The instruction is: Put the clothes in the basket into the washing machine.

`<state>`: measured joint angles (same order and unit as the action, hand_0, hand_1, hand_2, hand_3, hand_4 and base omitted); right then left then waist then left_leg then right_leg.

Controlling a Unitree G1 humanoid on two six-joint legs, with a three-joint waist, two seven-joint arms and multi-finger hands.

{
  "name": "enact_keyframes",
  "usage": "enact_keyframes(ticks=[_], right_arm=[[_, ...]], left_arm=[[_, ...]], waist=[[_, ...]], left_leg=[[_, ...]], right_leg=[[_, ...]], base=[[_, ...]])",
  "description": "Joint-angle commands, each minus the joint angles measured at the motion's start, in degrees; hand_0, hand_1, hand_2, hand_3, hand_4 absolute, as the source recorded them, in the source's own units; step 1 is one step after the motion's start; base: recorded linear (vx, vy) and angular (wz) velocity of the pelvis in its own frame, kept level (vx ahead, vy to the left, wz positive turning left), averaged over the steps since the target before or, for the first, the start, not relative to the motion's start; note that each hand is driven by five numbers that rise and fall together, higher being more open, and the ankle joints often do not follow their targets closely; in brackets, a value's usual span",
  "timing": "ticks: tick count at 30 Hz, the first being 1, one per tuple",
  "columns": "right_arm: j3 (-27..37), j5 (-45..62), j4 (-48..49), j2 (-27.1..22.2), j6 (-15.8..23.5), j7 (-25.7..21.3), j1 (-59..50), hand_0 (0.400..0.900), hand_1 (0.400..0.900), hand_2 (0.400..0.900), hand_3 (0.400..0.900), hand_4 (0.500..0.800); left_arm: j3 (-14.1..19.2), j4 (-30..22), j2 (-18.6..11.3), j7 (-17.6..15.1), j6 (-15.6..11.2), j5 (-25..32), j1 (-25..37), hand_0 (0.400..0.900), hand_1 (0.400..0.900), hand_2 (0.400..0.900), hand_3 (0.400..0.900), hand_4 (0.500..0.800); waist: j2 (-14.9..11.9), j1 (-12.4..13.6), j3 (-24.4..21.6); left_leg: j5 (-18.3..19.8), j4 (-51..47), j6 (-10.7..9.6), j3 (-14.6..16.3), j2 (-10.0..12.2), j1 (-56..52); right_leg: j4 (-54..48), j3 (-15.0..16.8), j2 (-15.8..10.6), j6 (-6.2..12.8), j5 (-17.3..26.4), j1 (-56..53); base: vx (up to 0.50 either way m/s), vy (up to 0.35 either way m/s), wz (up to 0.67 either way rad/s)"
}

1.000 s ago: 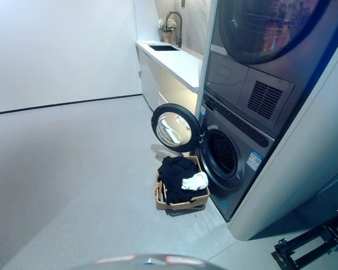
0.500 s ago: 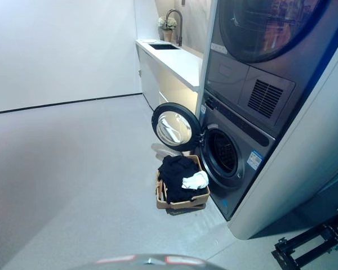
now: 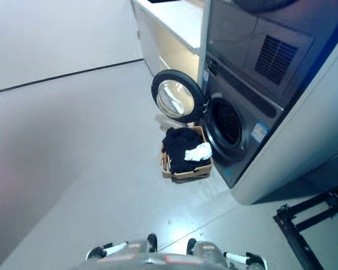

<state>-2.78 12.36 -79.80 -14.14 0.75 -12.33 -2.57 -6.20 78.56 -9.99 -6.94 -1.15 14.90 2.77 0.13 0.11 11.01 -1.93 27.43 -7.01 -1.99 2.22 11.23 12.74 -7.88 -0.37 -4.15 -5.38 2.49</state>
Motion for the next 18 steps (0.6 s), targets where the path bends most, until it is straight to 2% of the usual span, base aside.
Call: enact_keyframes(ticks=[1, 4, 6, 8, 9, 10, 11, 12, 13, 17, 18], right_arm=[[0.18, 1.27, 2.74, -3.96, 1.74, -1.94, -2.67, 0.900, 0.900, 0.900, 0.900, 0.800], [0.10, 1.42, 3.04, -4.27, 1.82, -2.27, -3.45, 0.900, 0.900, 0.900, 0.900, 0.800], [-0.43, 1.02, 3.25, -4.21, 2.02, -2.40, -3.70, 0.900, 0.900, 0.900, 0.900, 0.800], [-0.86, 0.51, 3.12, -4.34, 2.29, -2.61, -3.95, 0.900, 0.900, 0.900, 0.900, 0.800], [-0.84, 0.45, 2.95, -4.43, 2.34, -2.72, -4.11, 0.900, 0.900, 0.900, 0.900, 0.800], [-0.80, 0.40, 2.76, -4.30, 2.41, -2.84, -4.19, 0.900, 0.900, 0.900, 0.900, 0.800], [-0.81, 0.35, 2.44, -4.07, 2.31, -2.57, -4.27, 0.900, 0.900, 0.900, 0.900, 0.800], [-0.74, 0.08, 2.50, -3.46, 2.42, -2.73, -3.92, 0.900, 0.900, 0.900, 0.900, 0.800], [-0.77, 0.24, 2.33, -3.04, 2.36, -2.51, -4.00, 0.900, 0.900, 0.900, 0.900, 0.800], [-0.69, 0.71, 2.92, -1.43, 2.32, -2.02, -3.97, 0.900, 0.900, 0.900, 0.900, 0.800], [-0.92, 0.59, 3.32, -1.13, 2.37, -1.80, -3.97, 0.900, 0.900, 0.900, 0.900, 0.800]], left_arm=[[-0.46, -1.07, 0.95, -0.88, -0.88, 2.31, 0.52, 0.900, 0.900, 0.900, 0.900, 0.800], [-0.08, -0.94, 1.11, -1.36, -0.86, 2.63, -0.10, 0.900, 0.900, 0.900, 0.900, 0.800], [0.04, -0.73, 1.38, -1.83, -1.07, 2.90, -0.61, 0.900, 0.900, 0.900, 0.900, 0.800], [0.18, -0.46, 1.69, -2.24, -1.42, 3.39, -1.07, 0.900, 0.900, 0.900, 0.900, 0.800], [0.39, -0.19, 1.70, -2.29, -1.38, 3.49, -1.19, 0.900, 0.900, 0.900, 0.900, 0.800], [0.55, 0.14, 1.77, -2.59, -1.50, 3.62, -1.44, 0.900, 0.900, 0.900, 0.900, 0.800], [0.83, 0.50, 1.82, -2.47, -1.40, 3.69, -1.84, 0.900, 0.900, 0.900, 0.900, 0.800], [1.05, 0.79, 1.46, -2.48, -1.17, 3.45, -2.04, 0.900, 0.900, 0.900, 0.900, 0.800], [1.10, 0.96, 1.13, -2.46, -1.07, 3.14, -1.85, 0.900, 0.900, 0.900, 0.900, 0.800], [0.86, 0.07, -0.33, -2.30, -1.19, 2.27, -1.54, 0.900, 0.900, 0.900, 0.900, 0.800], [0.54, -0.73, -0.66, -2.18, -1.19, 1.75, -1.13, 0.900, 0.900, 0.900, 0.900, 0.800]], waist=[[1.14, -0.35, 3.65], [1.56, -0.36, 3.24], [2.09, 0.16, 3.20], [2.61, 0.43, 2.68], [2.68, 0.42, 2.25], [2.49, 0.49, 1.88], [2.28, 0.66, 0.92], [1.68, 1.18, 0.31], [1.08, 1.35, -0.32], [-2.06, 2.57, -2.81], [-2.80, 2.67, -3.19]], left_leg=[[2.15, 9.27, 4.79, 2.43, -2.38, 3.92], [1.72, -1.71, 4.06, 3.28, -3.49, 4.96], [-3.39, -15.91, 3.11, 2.01, -3.88, 3.21], [-6.01, -26.85, 2.29, -0.21, -3.48, 2.31], [-6.76, -29.17, 1.86, -0.64, -2.98, 2.28], [-7.66, -30.41, 1.31, -0.36, -2.46, 2.60], [-6.74, -31.55, 2.06, 0.55, -1.97, 1.47], [-8.53, -31.63, 2.05, 1.17, -1.80, -0.02], [-8.30, -30.65, 2.51, 1.29, -2.08, 0.01], [-3.25, -24.47, 5.69, 2.97, -4.11, 1.26], [-1.52, -23.42, 6.91, 3.13, -4.73, 1.33]], right_leg=[[-4.30, 2.20, 0.39, 2.88, -5.81, -7.35], [-5.59, 1.90, 0.64, 3.65, -6.38, -8.98], [-7.41, 2.10, 1.15, 4.07, -6.63, -11.16], [-8.95, 2.57, 1.71, 4.59, -7.40, -13.21], [-9.72, 2.87, 1.89, 4.79, -7.39, -13.97], [-10.35, 3.10, 1.71, 5.08, -7.73, -15.14], [-11.02, 3.54, 1.47, 5.60, -8.00, -16.08], [-11.88, 3.47, 0.69, 6.09, -8.03, -17.79], [-11.57, 3.66, 0.00, 6.37, -8.07, -17.73], [-8.30, 4.61, -3.62, 9.41, -6.34, -16.14], [-5.48, 4.64, -4.69, 10.16, -4.49, -15.08]], base=[[0.12, -0.035, 0.03], [0.19, 0.026, -0.02], [0.28, 0.097, -0.09], [0.33, 0.144, -0.07], [0.35, 0.169, -0.11], [0.39, 0.200, -0.21], [0.49, 0.246, -0.32], [0.50, 0.277, -0.33], [0.49, 0.296, -0.34], [0.45, 0.330, -0.21], [0.39, 0.341, -0.04]])
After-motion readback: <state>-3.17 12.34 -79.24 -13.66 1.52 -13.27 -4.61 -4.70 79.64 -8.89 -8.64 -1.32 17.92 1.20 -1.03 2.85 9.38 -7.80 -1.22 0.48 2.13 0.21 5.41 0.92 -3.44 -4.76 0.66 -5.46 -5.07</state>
